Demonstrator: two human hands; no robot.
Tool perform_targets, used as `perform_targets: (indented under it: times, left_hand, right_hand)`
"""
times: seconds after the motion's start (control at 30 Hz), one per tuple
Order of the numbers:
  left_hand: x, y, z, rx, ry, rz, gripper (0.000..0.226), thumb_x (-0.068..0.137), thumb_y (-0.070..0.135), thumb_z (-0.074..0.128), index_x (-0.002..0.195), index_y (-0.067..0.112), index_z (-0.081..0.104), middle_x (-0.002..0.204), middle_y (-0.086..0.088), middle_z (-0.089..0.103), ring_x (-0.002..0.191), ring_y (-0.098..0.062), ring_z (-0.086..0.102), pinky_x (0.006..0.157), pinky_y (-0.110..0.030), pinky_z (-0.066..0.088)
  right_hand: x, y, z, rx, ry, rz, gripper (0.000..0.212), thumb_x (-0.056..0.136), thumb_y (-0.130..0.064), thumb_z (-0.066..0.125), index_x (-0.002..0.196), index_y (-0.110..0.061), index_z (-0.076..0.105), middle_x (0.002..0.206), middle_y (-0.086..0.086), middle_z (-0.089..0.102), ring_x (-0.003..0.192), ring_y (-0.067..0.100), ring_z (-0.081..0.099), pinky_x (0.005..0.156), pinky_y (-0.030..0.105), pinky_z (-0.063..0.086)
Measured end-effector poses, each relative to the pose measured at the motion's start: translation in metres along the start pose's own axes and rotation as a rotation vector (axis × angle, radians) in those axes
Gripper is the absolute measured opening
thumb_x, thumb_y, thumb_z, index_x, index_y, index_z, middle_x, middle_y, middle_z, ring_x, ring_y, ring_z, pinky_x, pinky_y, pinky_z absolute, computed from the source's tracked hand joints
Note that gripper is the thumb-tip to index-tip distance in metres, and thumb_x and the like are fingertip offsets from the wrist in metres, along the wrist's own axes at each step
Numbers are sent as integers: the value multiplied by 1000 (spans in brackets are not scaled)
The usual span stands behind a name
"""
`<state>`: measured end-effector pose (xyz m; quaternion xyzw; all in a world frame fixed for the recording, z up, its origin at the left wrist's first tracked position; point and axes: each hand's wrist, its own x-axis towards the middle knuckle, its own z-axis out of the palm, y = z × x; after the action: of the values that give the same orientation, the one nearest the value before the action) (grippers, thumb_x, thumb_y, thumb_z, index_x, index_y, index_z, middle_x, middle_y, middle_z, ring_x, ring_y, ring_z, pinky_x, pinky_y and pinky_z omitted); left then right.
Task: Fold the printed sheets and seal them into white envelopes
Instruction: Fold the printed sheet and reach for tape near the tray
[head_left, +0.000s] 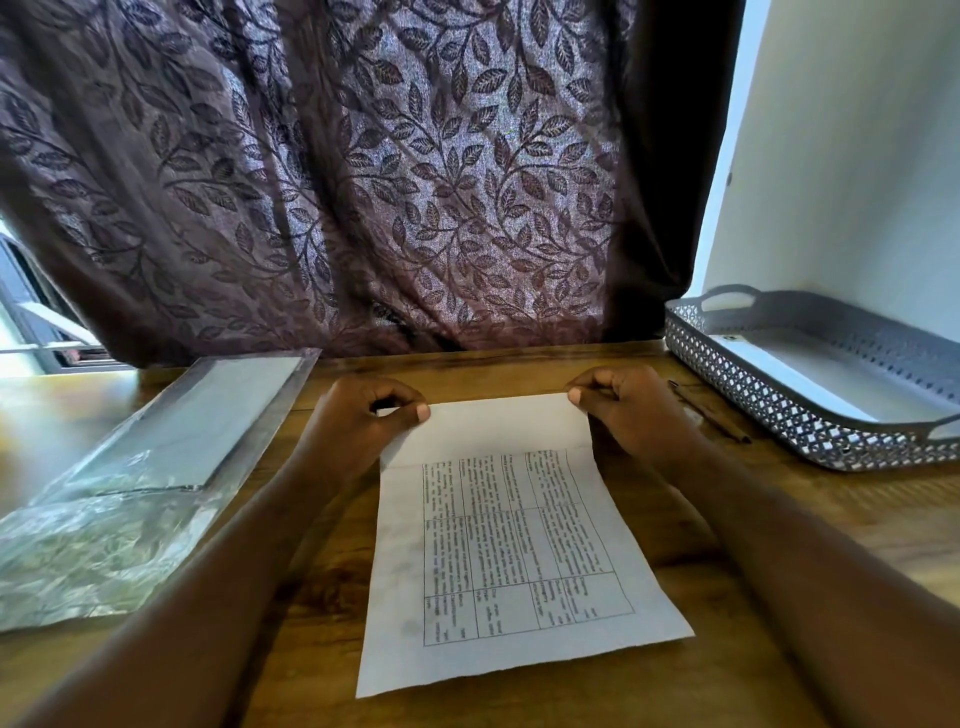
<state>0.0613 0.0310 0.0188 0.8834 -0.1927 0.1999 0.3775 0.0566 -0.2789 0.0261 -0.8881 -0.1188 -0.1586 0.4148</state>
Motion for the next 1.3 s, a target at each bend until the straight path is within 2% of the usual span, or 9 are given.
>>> perform_targets:
  times: [0.1,0.23,0.33,0.43,0.63,0.77,0.97,1.13,1.3]
  left_hand:
    - [2,11,0,63,20,7,6,90,30,71,94,33,74,96,15,74,87,-6,67,80,-40,58]
    - [-1,41,7,221,34,96,18,96,33,63,111,28,73,103,21,67,85,3,62,74,-18,49]
    - [-5,54,16,280,5,119,18,98,36,60,107,29,73,101,16,73,84,0,63,75,-28,55]
    - [-3,52,17,305,-3,77,17,97,38,60,103,31,74,99,17,73,84,0,62,75,-29,55]
    - [-2,33,11,273,-14,-37,12,94,38,64,94,34,75,90,19,72,79,1,62,69,-28,53]
    - [0,24,9,270,-21,-67,11,93,37,65,93,33,76,88,22,70,80,0,62,68,-26,50]
    - [-1,10,0,217,12,-135,9,91,31,69,88,27,77,84,15,72,78,-7,64,74,-36,56]
    - [-7,7,2,170,53,-202,9,92,25,69,87,22,76,81,14,69,76,-4,62,68,-28,49]
    - [-6,-5,-1,78,73,-301,9,91,27,70,87,23,77,89,10,75,80,-9,69,76,-37,59]
  right_hand:
    - [-1,-10,4,-35,64,-48,12,97,-22,64,96,-19,76,86,-6,75,82,14,70,78,40,59]
    - [-10,-33,13,-34,65,-184,11,97,-23,63,95,-25,74,83,-5,74,75,14,68,66,33,54]
    - [-15,-41,19,-41,99,-253,11,97,-18,63,92,-21,73,80,-7,72,77,10,63,61,20,48]
    - [-15,-40,21,-49,115,-270,12,95,-12,64,92,-17,74,77,-15,65,83,-1,61,61,8,42]
    - [-9,-24,20,-31,78,-206,14,97,-12,61,90,-19,71,82,-11,69,77,5,63,60,11,43]
    - [-5,-16,20,-22,68,-158,13,98,-15,60,94,-16,72,86,-8,70,80,7,64,66,23,50]
    - [-1,-7,15,-78,93,-126,12,98,-16,61,95,-15,72,86,-7,70,77,0,60,62,7,43]
    - [1,-3,14,-126,96,-101,13,98,-18,61,98,-14,74,87,-8,69,77,-2,59,60,7,42]
    - [2,-1,13,-109,119,-81,12,98,-15,62,97,-13,74,83,-11,66,76,-4,58,62,4,42]
